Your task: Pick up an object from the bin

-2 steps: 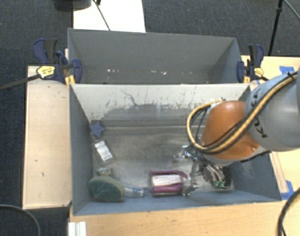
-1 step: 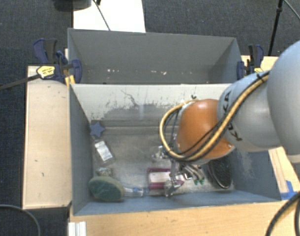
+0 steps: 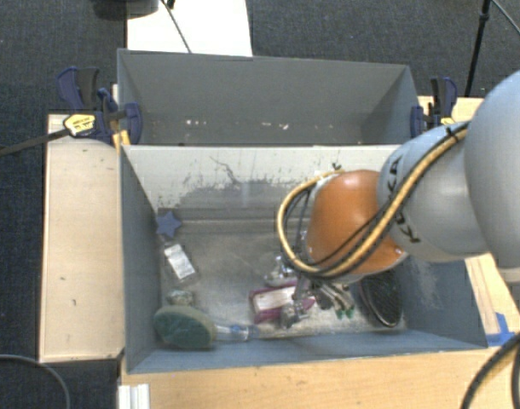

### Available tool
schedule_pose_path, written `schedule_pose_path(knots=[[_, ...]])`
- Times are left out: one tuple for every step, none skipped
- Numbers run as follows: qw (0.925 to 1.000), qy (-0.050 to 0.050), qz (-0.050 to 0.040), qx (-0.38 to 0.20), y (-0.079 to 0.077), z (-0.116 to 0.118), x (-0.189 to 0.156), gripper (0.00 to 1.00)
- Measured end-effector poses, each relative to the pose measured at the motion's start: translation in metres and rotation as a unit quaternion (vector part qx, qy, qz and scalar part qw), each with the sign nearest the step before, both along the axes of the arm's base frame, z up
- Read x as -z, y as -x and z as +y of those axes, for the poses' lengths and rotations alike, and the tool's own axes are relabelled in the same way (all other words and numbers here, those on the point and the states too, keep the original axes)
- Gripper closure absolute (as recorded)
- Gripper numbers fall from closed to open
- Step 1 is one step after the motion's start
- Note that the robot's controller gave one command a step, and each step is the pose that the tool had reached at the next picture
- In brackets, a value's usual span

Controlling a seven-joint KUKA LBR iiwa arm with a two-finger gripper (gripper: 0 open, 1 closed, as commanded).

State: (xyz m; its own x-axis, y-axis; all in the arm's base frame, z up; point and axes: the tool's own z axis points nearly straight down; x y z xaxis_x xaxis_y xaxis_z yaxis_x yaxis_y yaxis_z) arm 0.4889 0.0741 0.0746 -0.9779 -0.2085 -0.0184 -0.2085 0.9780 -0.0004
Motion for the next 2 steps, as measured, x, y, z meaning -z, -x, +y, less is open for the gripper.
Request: schedule_pose_path(knots=[[0.9766,0.003,0.0051,-0.215,-0.009,0.018,-0.102,1.00],[0.9635,0.004,0.0047,-0.268,-0.009,0.019,-0.158,1.00]])
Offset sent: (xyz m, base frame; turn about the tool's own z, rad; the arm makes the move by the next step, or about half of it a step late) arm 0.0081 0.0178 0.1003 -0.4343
